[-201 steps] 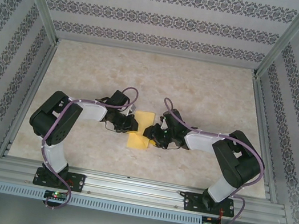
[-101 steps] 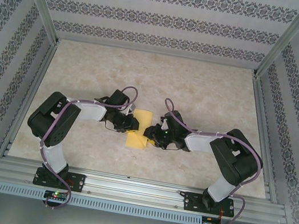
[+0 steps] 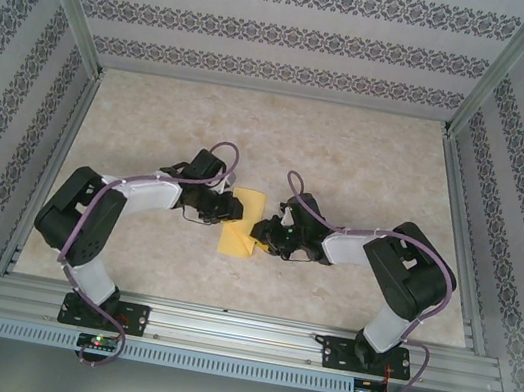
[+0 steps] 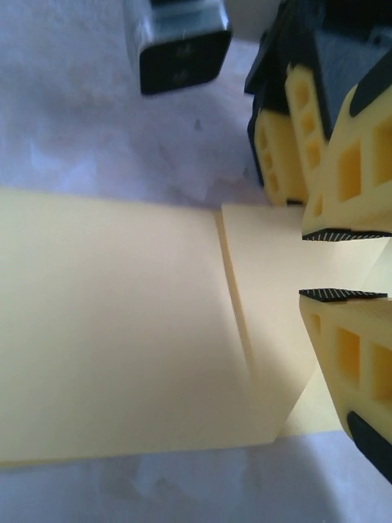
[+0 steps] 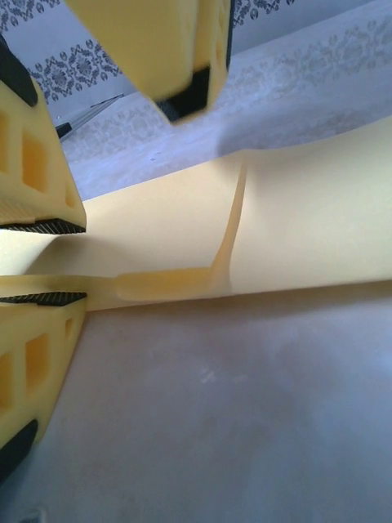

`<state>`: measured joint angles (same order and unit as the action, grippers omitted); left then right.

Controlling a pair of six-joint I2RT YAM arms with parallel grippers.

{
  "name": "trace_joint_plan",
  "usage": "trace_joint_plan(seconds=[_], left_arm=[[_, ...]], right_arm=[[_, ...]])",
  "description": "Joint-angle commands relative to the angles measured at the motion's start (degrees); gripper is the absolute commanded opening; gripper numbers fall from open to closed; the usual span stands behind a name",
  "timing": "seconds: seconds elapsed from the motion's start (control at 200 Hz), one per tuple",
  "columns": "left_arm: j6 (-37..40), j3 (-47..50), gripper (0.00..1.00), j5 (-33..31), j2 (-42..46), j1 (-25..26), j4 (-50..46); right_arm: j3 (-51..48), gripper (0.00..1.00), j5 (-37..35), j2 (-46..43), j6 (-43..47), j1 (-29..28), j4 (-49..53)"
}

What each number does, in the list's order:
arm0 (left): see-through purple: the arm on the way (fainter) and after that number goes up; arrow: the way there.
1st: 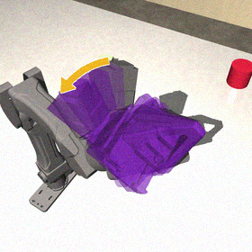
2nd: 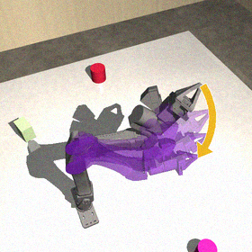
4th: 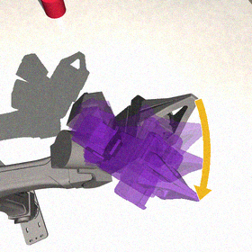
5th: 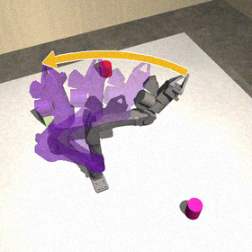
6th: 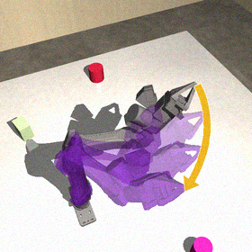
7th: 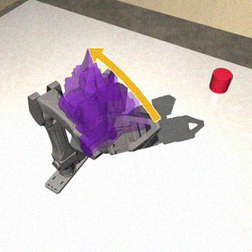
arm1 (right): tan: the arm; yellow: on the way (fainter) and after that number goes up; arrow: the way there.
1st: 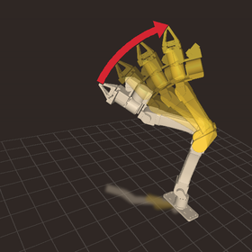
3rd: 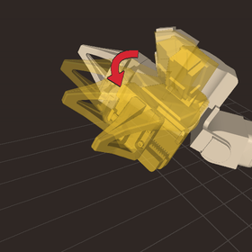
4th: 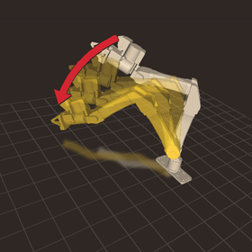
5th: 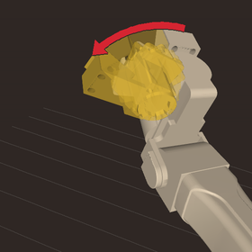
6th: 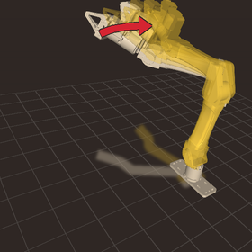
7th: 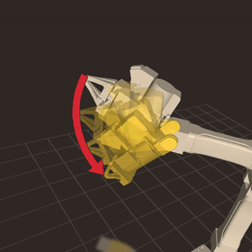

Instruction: Fold a paper plane with a square sheet of paper (pick it up from the middle)

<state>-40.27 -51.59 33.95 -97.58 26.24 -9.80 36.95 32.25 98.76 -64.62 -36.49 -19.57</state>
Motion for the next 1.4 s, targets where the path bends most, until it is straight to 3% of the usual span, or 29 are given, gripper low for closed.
trace_joint_plan(seconds=[0.0,0.055,0.31,0.375,0.475,0.814,1.134,1.394], left_arm=[[1.18,-1.14,0.25,-1.68,-2.61,0.01,-2.5],[1.34,-1.34,0.24,-1.72,-3.43,-0.05,-2.5],[2.2,-1.07,0.26,-0.04,-3.22,-0.02,-2.35],[2.63,-0.9,0.27,0.65,-2.97,-0.05,-2.38],[3.48,-1.02,0.28,0.01,-3.16,-0.03,-3.29],[2.73,-0.16,0.23,-0.22,-4.15,-0.04,-2.5],[2.48,-0.81,0.24,0.04,-1.86,-0.01,-3.02],[2.16,-1.22,0.27,-0.79,1.87,-0.05,-4.15]], right_arm=[[0.22,0.26,-0.44,0.21,0.39,0.25,1.35],[0.49,0.21,-0.48,0.12,0.91,0.19,2.31],[0.43,0.18,-0.19,-1.32,3.38,0.58,5.92],[0.23,0.13,0.52,-1.47,3.45,0.7,4.68],[1.05,0.23,1.84,-0.79,2.8,0.5,3.11],[0.39,0.28,1.15,1.25,-1.77,-0.1,-5.28],[1.77,0.16,-0.79,-0.56,1.71,-0.03,2.99],[2.84,0.13,-1.5,-2.02,4.24,-0.02,7.84]])
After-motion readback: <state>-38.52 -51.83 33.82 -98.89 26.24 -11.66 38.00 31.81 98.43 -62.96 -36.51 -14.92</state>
